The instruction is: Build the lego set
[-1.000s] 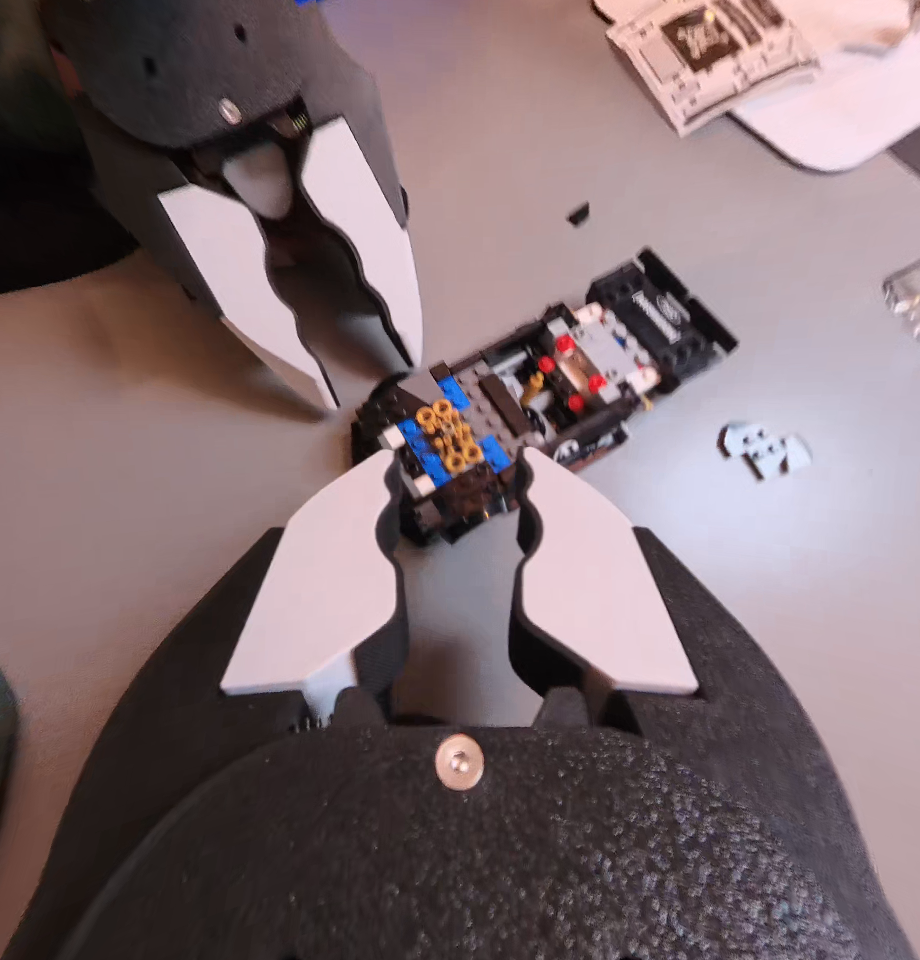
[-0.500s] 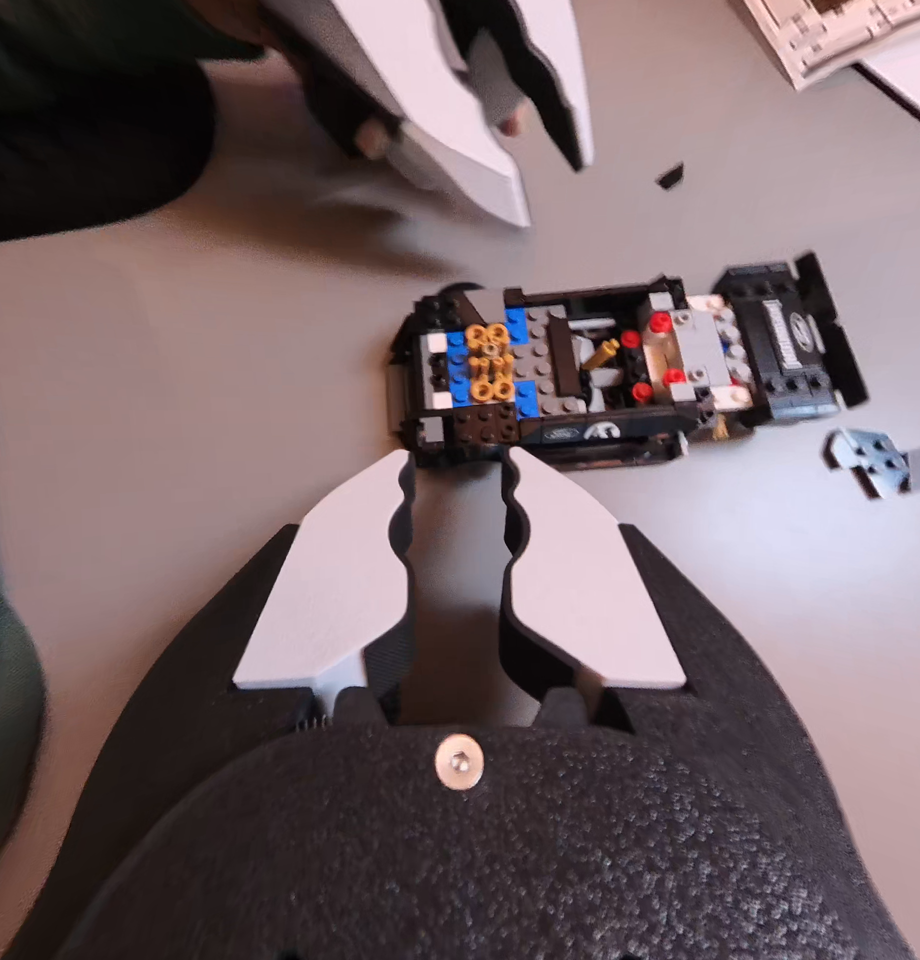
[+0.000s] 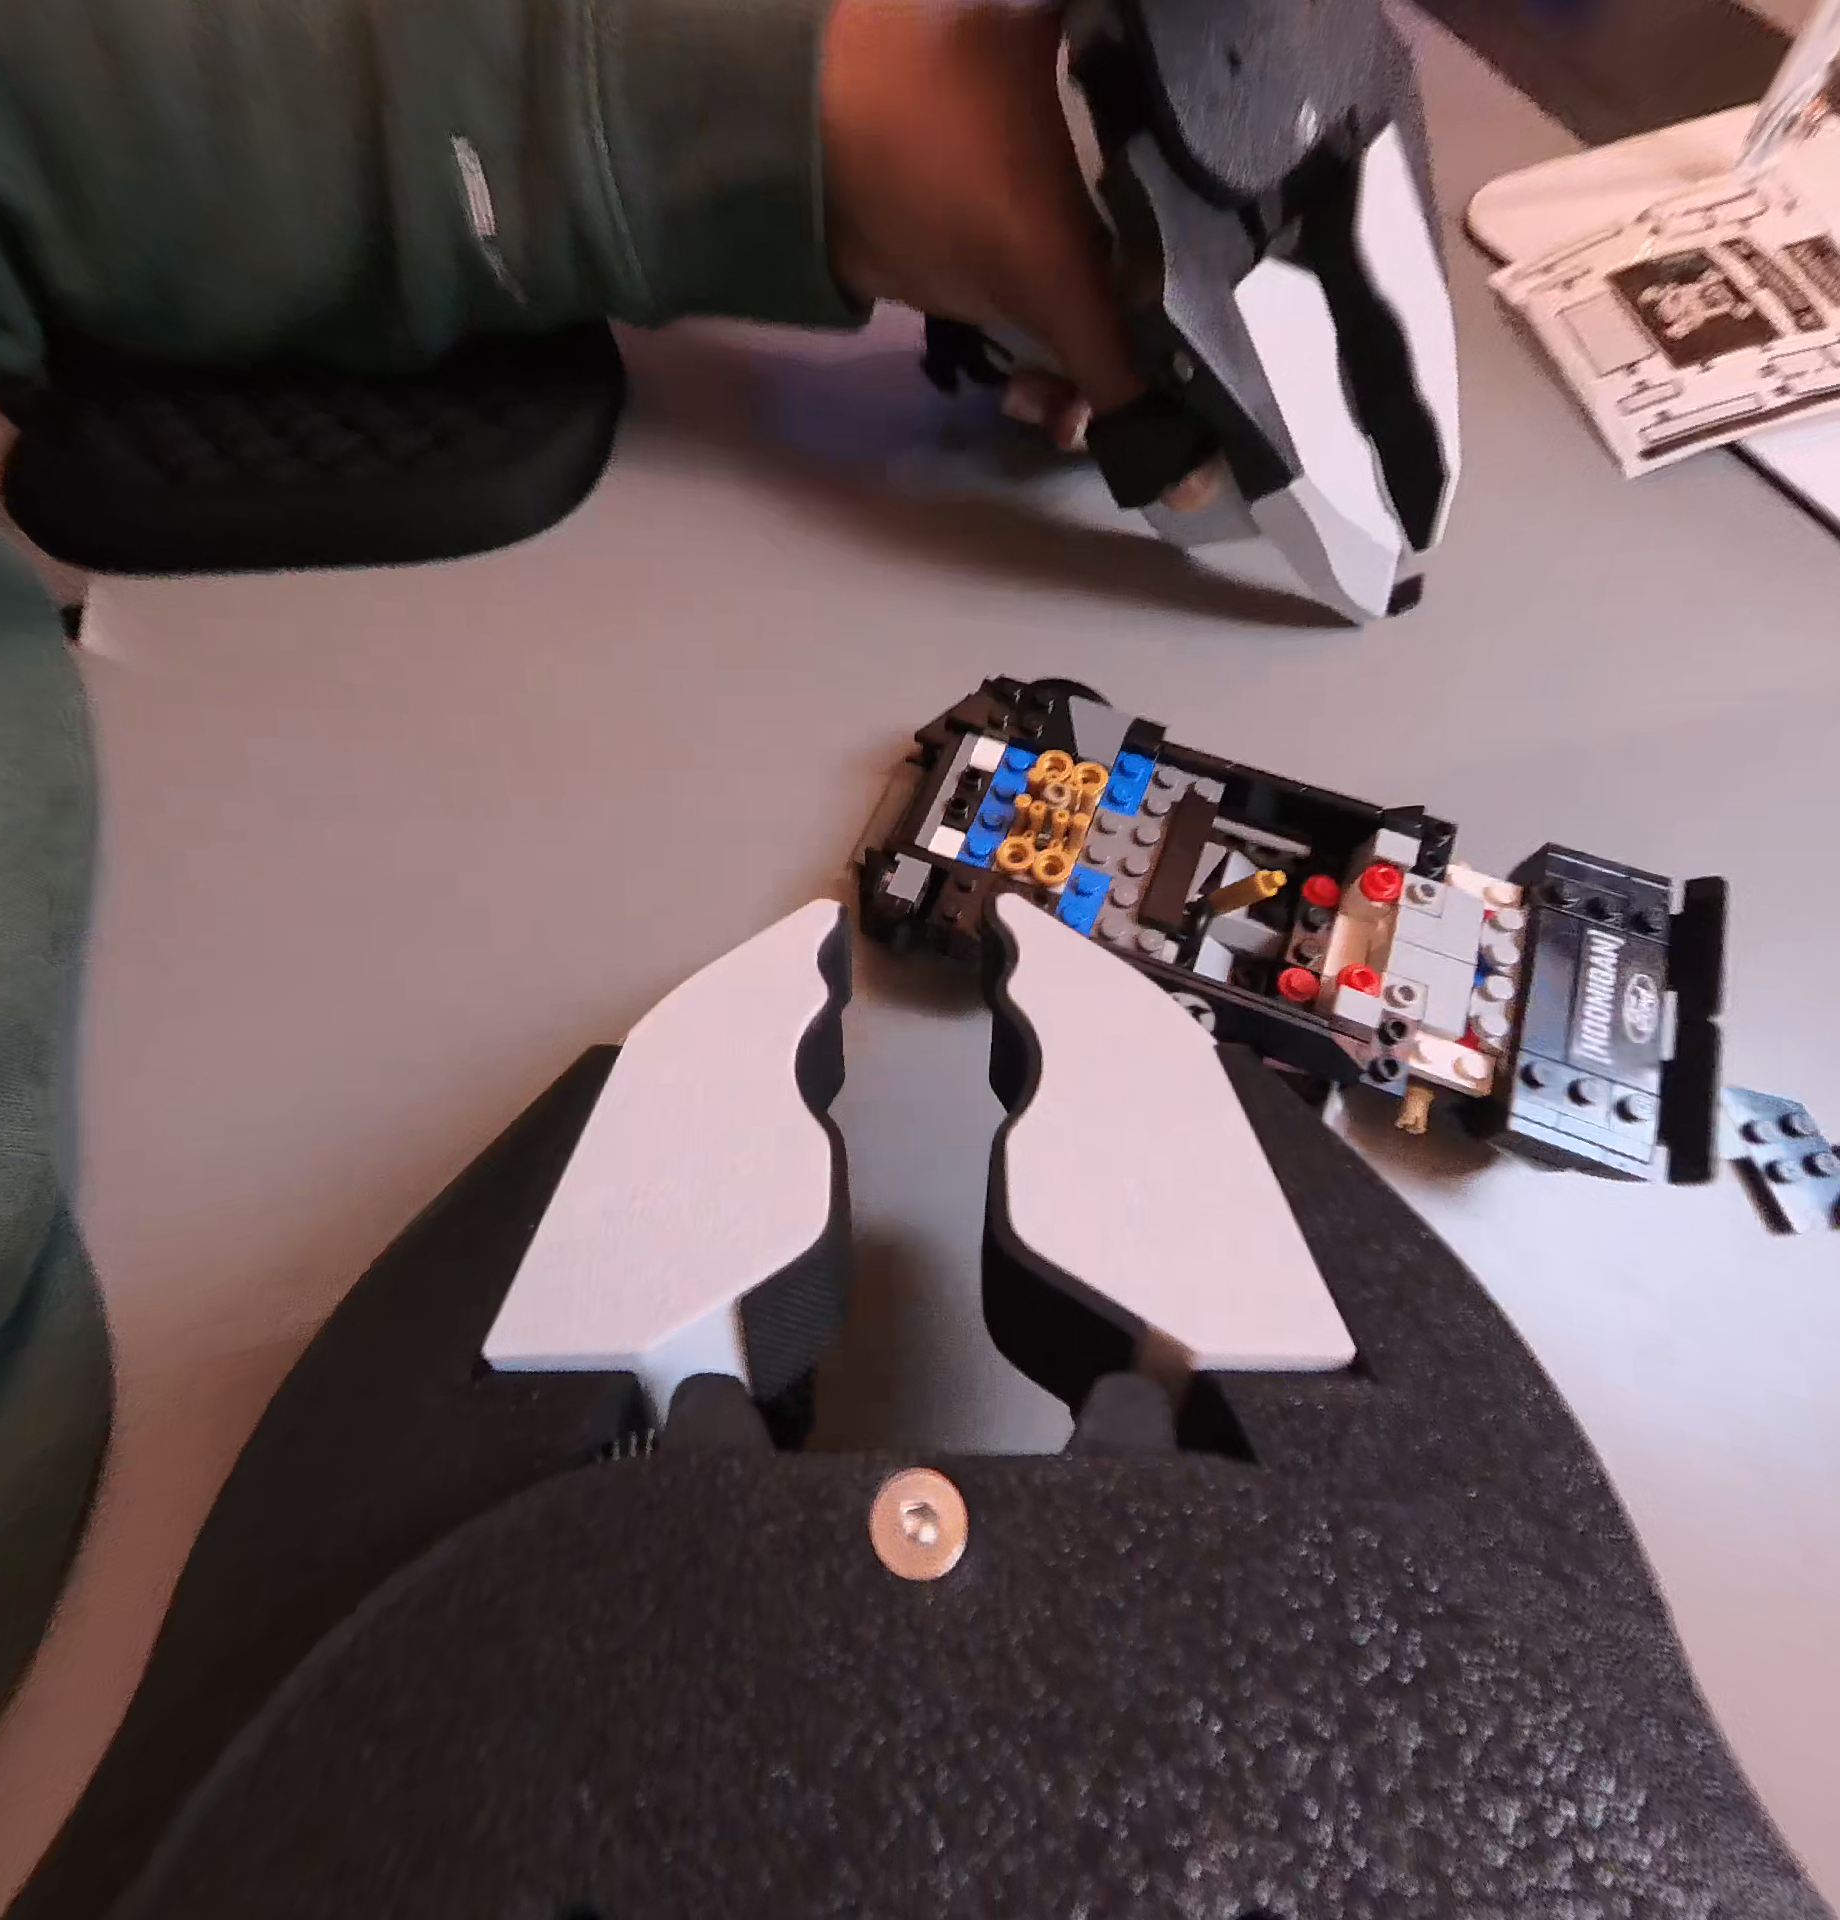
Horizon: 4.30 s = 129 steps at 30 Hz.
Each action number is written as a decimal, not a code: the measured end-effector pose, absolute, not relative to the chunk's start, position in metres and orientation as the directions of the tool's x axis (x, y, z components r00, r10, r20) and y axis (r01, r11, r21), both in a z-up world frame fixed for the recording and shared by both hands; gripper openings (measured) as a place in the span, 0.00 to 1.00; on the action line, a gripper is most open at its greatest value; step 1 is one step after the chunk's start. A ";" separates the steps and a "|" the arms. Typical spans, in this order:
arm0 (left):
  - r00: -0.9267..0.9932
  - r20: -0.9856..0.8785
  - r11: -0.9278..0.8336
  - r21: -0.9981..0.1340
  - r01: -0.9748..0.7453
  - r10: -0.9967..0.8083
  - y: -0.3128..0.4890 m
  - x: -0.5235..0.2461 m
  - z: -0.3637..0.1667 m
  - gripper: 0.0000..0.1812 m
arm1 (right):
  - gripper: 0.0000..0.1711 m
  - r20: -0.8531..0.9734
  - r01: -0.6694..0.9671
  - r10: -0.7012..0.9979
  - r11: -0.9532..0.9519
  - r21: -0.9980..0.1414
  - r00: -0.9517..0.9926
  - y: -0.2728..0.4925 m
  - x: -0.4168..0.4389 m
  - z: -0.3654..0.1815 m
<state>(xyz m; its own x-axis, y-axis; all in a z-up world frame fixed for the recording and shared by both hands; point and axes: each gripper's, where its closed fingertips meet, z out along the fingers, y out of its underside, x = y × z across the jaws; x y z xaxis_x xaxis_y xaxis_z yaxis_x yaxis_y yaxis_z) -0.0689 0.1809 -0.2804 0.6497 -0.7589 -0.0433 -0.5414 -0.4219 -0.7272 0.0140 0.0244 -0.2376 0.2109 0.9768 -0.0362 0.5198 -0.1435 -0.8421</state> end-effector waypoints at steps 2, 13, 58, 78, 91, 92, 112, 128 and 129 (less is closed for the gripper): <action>0.656 -0.038 -0.432 -0.724 -0.538 -0.754 0.183 -0.067 -0.281 0.13 | 0.13 -0.072 0.465 0.970 -0.176 -0.868 0.233 0.029 0.018 -0.230; 0.671 -0.062 -0.449 -0.697 -0.559 -0.739 0.181 -0.064 -0.282 0.09 | 0.11 -0.107 0.393 0.955 -0.214 -0.894 0.276 0.037 0.027 -0.223; 0.558 -0.009 -0.407 -0.674 -0.617 -0.830 0.160 -0.074 -0.282 0.16 | 0.09 -0.129 0.361 0.930 -0.258 -0.896 0.344 0.048 0.032 -0.224; 0.532 0.029 -0.421 -0.650 -0.633 -0.846 0.149 -0.077 -0.283 0.07 | 0.09 -0.132 0.376 0.930 -0.265 -0.888 0.344 0.048 0.031 -0.227; 0.552 0.031 -0.436 -0.652 -0.620 -0.833 0.145 -0.077 -0.283 0.04 | 0.09 -0.126 0.373 0.929 -0.261 -0.890 0.349 0.048 0.031 -0.226; 0.551 0.037 -0.438 -0.652 -0.619 -0.834 0.144 -0.077 -0.283 0.04 | 0.09 -0.126 0.375 0.929 -0.261 -0.890 0.349 0.048 0.031 -0.227; 0.562 0.141 -0.455 -0.756 -0.471 -0.815 0.094 -0.041 -0.233 0.04 | 0.09 -0.120 0.366 0.928 -0.254 -0.895 0.353 0.049 0.032 -0.224; 0.598 0.193 -0.517 -0.737 -0.434 -0.778 0.080 -0.014 -0.243 0.04 | 0.09 -0.098 0.383 0.931 -0.239 -0.892 0.352 0.048 0.031 -0.226; 0.605 0.196 -0.523 -0.737 -0.428 -0.772 0.080 -0.014 -0.244 0.04 | 0.09 -0.097 0.385 0.931 -0.238 -0.892 0.352 0.048 0.031 -0.227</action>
